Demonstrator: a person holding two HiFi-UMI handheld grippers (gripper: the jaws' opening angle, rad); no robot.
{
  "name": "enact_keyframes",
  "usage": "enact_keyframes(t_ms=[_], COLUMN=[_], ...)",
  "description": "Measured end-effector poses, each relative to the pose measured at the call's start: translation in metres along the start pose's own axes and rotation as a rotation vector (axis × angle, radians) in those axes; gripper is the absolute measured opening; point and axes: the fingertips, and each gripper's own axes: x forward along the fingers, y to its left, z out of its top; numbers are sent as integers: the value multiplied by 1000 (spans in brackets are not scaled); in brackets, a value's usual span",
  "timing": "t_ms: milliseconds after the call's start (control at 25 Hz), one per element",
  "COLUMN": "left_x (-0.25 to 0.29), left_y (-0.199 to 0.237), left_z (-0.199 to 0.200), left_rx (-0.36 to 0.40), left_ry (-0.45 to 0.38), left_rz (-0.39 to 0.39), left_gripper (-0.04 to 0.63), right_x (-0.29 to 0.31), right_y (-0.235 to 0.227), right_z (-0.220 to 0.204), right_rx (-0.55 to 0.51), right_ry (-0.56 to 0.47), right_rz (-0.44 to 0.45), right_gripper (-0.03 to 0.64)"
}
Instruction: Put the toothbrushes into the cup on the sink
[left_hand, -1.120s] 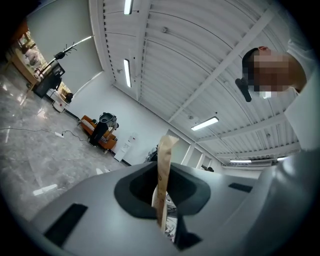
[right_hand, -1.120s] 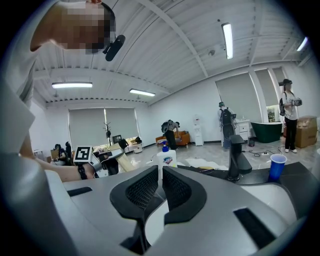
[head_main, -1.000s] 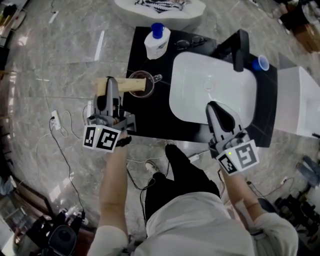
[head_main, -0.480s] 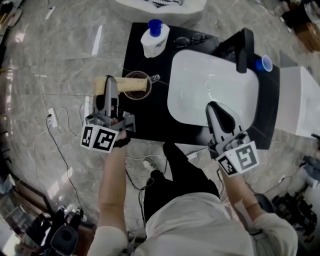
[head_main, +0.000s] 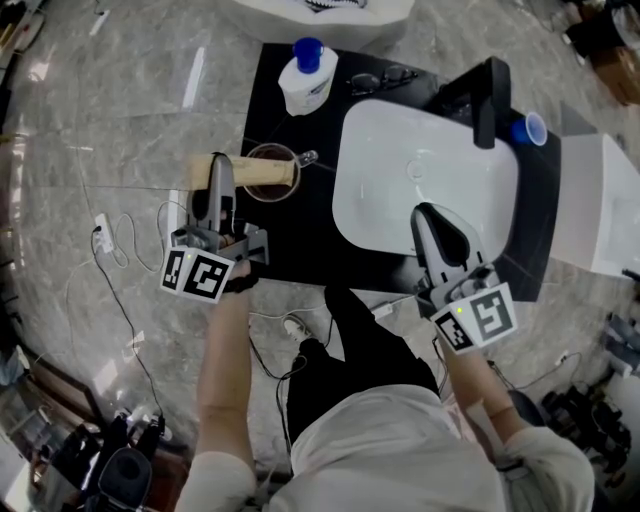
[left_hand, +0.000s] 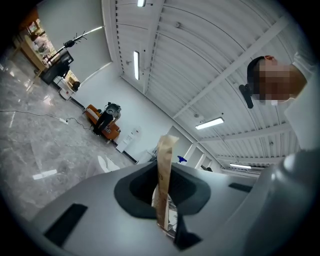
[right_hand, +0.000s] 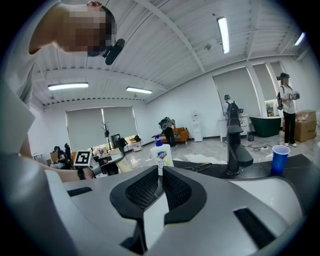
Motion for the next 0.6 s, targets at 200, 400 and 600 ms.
enact_keyframes(t_ms=[200, 400, 600], left_x=[2, 3, 4], left_y=[4, 7, 8], left_z=[-1, 0, -1], left_rx=[-11, -25, -43], left_ry=[-7, -19, -24], left_rz=[1, 7, 1], left_gripper=[29, 29, 29], right_x=[-1, -2, -1], right_y=[-3, -7, -11], right_z=[-1, -2, -5], right_rx=[0, -1, 2], right_ry=[-1, 6, 14], right_rz=[-5, -8, -9], right_gripper=[51, 51, 51])
